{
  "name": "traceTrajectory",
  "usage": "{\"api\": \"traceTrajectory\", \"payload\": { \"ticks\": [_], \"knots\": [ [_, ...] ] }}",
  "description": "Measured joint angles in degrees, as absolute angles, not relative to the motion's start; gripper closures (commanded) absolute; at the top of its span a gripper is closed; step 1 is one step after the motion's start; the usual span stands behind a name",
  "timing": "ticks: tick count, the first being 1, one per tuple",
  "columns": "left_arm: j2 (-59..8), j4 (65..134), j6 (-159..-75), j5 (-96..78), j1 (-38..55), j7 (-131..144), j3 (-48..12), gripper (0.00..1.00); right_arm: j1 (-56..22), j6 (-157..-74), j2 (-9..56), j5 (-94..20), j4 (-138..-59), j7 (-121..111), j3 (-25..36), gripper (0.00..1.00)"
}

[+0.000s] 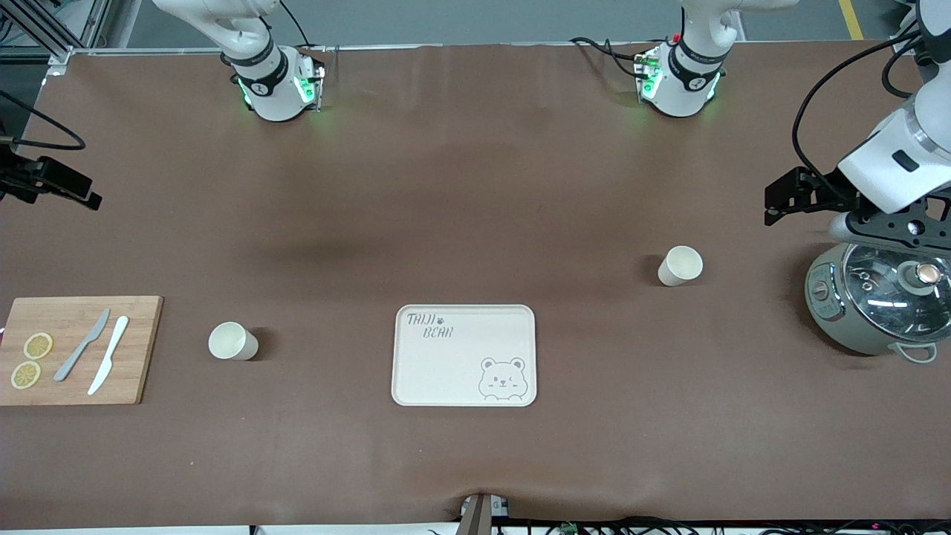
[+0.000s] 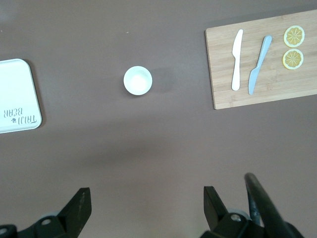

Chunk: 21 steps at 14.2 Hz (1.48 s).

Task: Place white IKEA cup upright on tray with both arms
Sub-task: 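Reach the left gripper down to the white cup beside the pot, then grasp the cup with the left gripper while the right gripper reaches the other cup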

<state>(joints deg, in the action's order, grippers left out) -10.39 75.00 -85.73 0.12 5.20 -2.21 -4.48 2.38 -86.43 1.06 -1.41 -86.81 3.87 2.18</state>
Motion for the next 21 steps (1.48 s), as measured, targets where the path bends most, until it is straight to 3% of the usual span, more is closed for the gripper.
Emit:
{"api": "traceTrajectory", "payload": {
  "ticks": [7,12,21],
  "knots": [
    [-11.6,78.0,-86.6,2.4,6.7,-0.6,-5.6,0.0,2.5,-86.4,1.1,-1.4,-86.8,3.9,2.0,0.0],
    [-9.2,99.0,-104.1,7.3,8.4,1.4,-7.5,0.0,2.0,-86.9,1.9,-1.5,-87.4,3.9,1.4,0.0],
    [-1.1,122.9,-124.4,7.0,4.6,0.1,-7.4,0.0,-1.8,-96.9,13.4,-2.6,-88.3,3.9,1.2,0.0]
  ]
}}
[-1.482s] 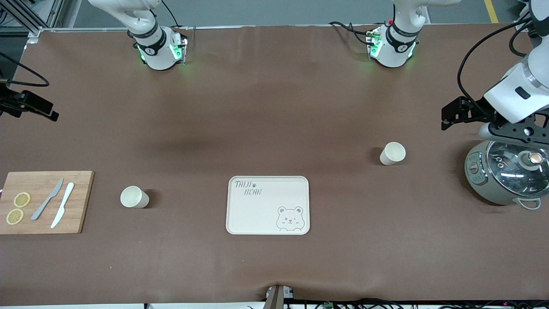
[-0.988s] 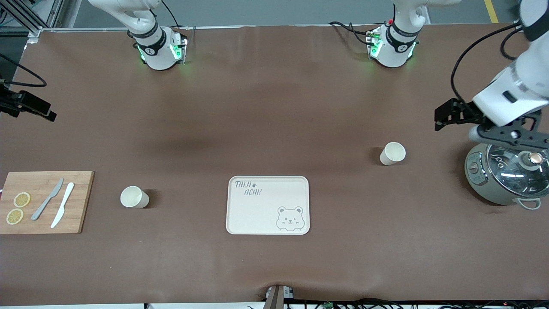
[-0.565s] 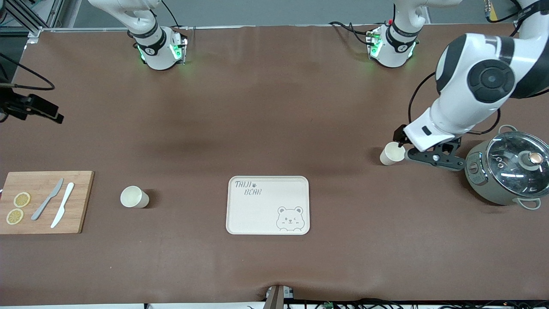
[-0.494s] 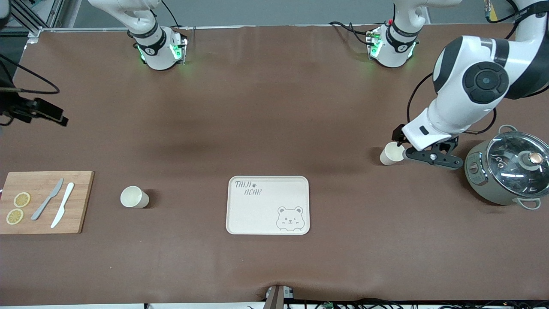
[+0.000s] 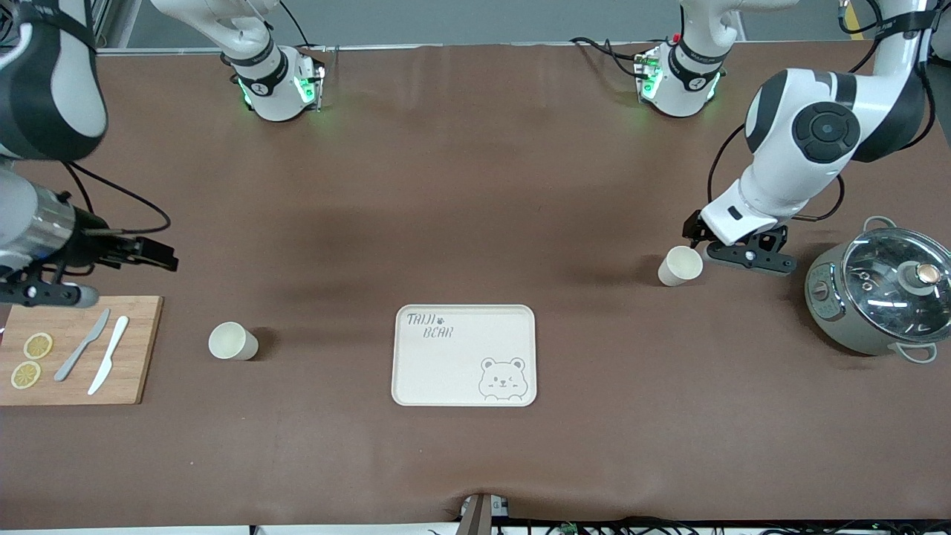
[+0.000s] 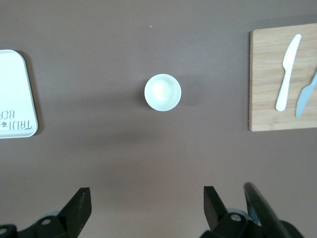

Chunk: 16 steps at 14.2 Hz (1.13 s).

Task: Place white IKEA cup upright on tray with both arms
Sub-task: 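Grasp the cup with the left gripper while the right gripper reaches the other cup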

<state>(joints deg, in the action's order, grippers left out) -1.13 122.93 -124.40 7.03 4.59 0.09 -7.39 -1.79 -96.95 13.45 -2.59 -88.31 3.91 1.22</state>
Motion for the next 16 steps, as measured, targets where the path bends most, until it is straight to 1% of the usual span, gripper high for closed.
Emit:
{"api": "traceTrajectory", "payload": {
  "ticks": [4,7,10,12,16],
  "knots": [
    [-1.3,129.8,-134.1,3.7,2.4,-3.3,-7.4,0.0,-1.7,-103.0,20.0,-2.6,-88.4,3.9,1.5,0.0],
    [-2.5,133.5,-140.7,1.0,-0.5,-8.2,-7.3,0.0,-1.7,-108.4,25.2,-3.0,-88.5,3.9,1.4,0.0],
    [-5.5,134.9,-146.4,0.9,-0.9,-8.9,-7.3,0.0,-2.4,-114.7,30.3,-4.1,-88.5,3.9,1.3,0.0],
    [-7.9,136.4,-151.8,0.9,-0.9,-8.9,-7.4,0.0,-2.9,-119.3,33.9,-4.5,-88.6,3.9,1.3,0.0],
    [-12.4,139.2,-161.3,0.9,-0.9,-8.9,-7.4,0.0,-3.6,-123.9,38.5,-4.8,-88.5,3.9,1.3,0.0]
  ]
}}
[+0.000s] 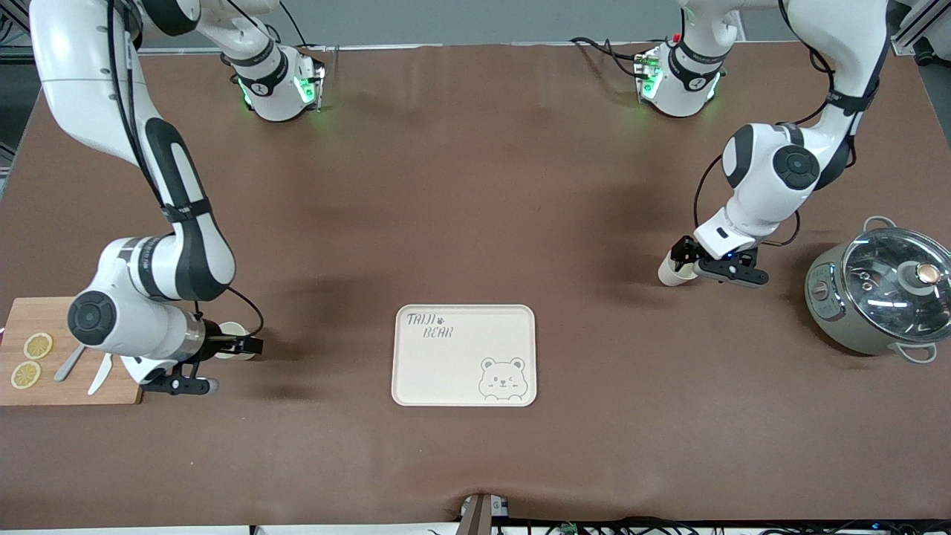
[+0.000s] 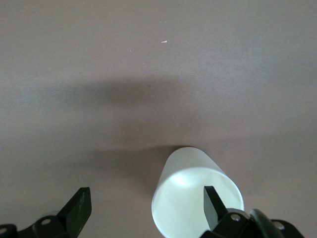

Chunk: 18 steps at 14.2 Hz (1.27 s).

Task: Place white IKEA cup upright on tray with both arms
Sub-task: 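Grasp the cup with the left gripper while the right gripper reaches the other cup, then lift both white cups and carry them toward the bear tray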

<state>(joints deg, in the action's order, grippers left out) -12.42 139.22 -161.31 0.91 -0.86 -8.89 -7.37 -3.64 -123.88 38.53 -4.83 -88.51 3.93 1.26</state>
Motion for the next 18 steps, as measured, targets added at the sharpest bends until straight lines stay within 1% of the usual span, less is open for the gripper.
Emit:
{"api": "traceTrajectory", "payload": {
  "ticks": [1,2,3,4,5,6,7,8,9,12,14,16,18],
  "knots": [
    [-13.5,139.6,-163.2,0.9,-0.9,-8.9,-7.4,0.0,-3.6,-124.3,39.2,-4.8,-88.5,3.9,1.3,0.03],
    [-14.4,139.9,-164.6,0.9,-0.9,-9.2,-7.4,0.12,-3.6,-124.5,39.6,-4.8,-88.5,3.9,1.3,0.21],
    [-15.1,139.9,-165.2,0.9,-0.9,-9.8,-7.4,0.99,-3.6,-124.5,39.9,-4.8,-88.5,3.9,1.3,0.39],
    [-15.4,140.0,-165.4,0.9,-0.9,-10.1,-7.4,1.0,-3.6,-124.4,40.1,-4.8,-88.5,3.9,1.3,0.57],
    [-15.4,140.2,-165.5,0.9,-0.9,-10.2,-7.4,1.0,-3.6,-124.4,40.1,-4.8,-88.5,3.9,1.4,0.7],
    [-15.4,140.3,-165.5,0.9,-1.0,-10.3,-7.4,1.0,-3.6,-124.2,40.1,-4.8,-88.5,3.9,1.4,0.81],
    [-15.4,140.3,-165.6,0.9,-1.1,-10.3,-7.4,1.0,-3.6,-123.9,40.1,-4.8,-88.5,3.9,1.4,0.9],
    [-15.4,140.3,-165.7,0.9,-1.1,-10.3,-7.3,1.0,-3.6,-123.7,40.1,-4.8,-88.5,3.9,1.4,0.93],
    [-15.4,140.3,-165.7,0.9,-1.2,-10.3,-7.3,1.0,-3.6,-123.5,40.1,-4.8,-88.5,3.9,1.4,1.0],
    [-15.4,139.9,-166.1,0.9,-1.1,-9.0,-7.4,1.0,-3.6,-123.3,40.1,-4.8,-88.5,3.9,1.4,1.0],
    [-15.4,138.2,-165.7,0.9,-0.3,-7.7,-7.6,1.0,-3.6,-123.0,39.6,-4.5,-88.1,3.9,1.6,1.0],
    [-15.5,134.4,-161.6,0.9,1.0,-6.5,-7.7,1.0,-3.9,-123.1,39.4,-4.5,-87.7,3.9,1.4,1.0],
    [-16.4,127.7,-153.7,0.8,3.4,-3.0,-7.8,1.0,-4.9,-123.2,39.3,-4.6,-86.3,3.9,1.2,1.0]
  ]
}}
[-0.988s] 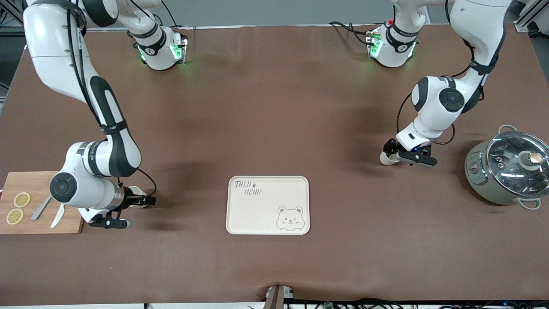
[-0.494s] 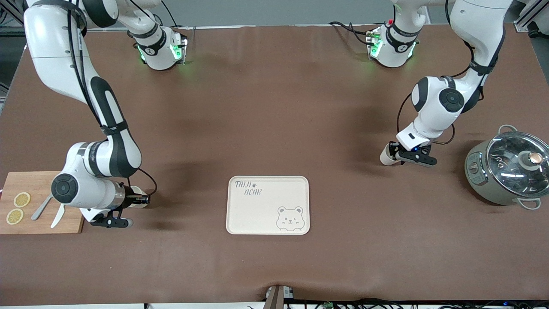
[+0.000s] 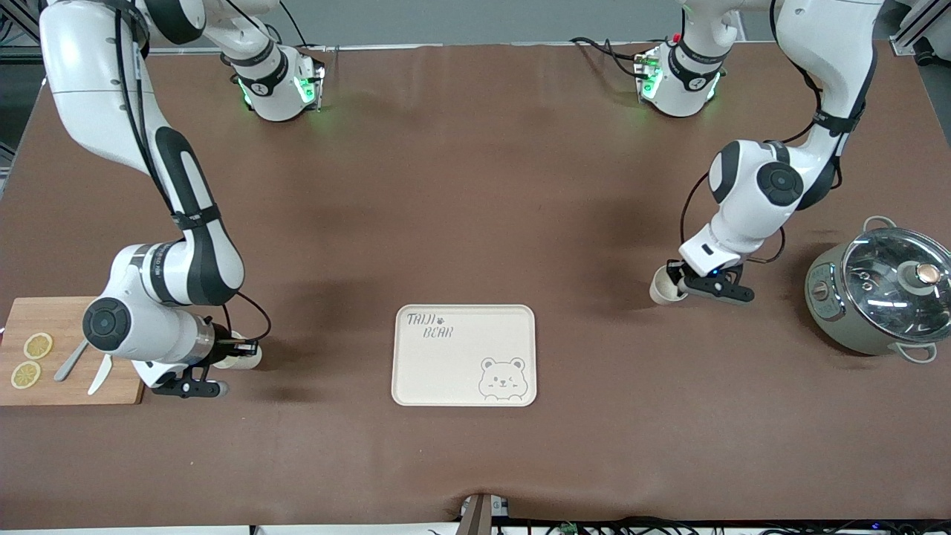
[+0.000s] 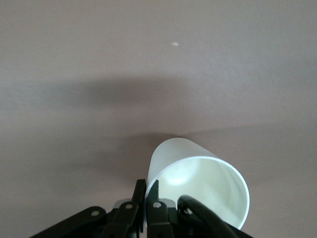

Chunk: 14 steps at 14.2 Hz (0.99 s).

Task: Place white IKEA cup upright on tray with both arms
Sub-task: 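Lift both white cups and carry them toward the bear tray, then lower both cups onto the bear tray with both grippers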

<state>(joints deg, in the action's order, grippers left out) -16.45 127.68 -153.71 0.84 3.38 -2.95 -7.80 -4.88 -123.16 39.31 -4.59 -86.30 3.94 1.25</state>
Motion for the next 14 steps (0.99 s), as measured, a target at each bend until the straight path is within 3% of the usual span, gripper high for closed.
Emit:
{"api": "traceTrajectory", "payload": {
  "ticks": [3,6,9,14],
  "knots": [
    [-21.2,112.2,-138.8,0.8,10.4,9.3,-8.0,1.0,-7.1,-123.2,39.3,-5.1,-83.9,4.6,1.2,1.0],
    [-31.2,92.7,-126.9,0.8,18.8,22.5,-7.9,1.0,-10.1,-121.7,39.3,-5.2,-81.7,9.7,1.1,1.0],
    [-40.9,78.4,-124.6,0.8,23.3,29.9,-7.2,1.0,-14.0,-120.4,39.3,-5.2,-79.4,16.0,1.1,1.0],
    [-47.9,68.2,-130.7,0.8,27.7,35.5,-4.8,1.0,-21.0,-120.2,42.3,-5.2,-74.0,25.7,1.0,1.0]
  ]
}}
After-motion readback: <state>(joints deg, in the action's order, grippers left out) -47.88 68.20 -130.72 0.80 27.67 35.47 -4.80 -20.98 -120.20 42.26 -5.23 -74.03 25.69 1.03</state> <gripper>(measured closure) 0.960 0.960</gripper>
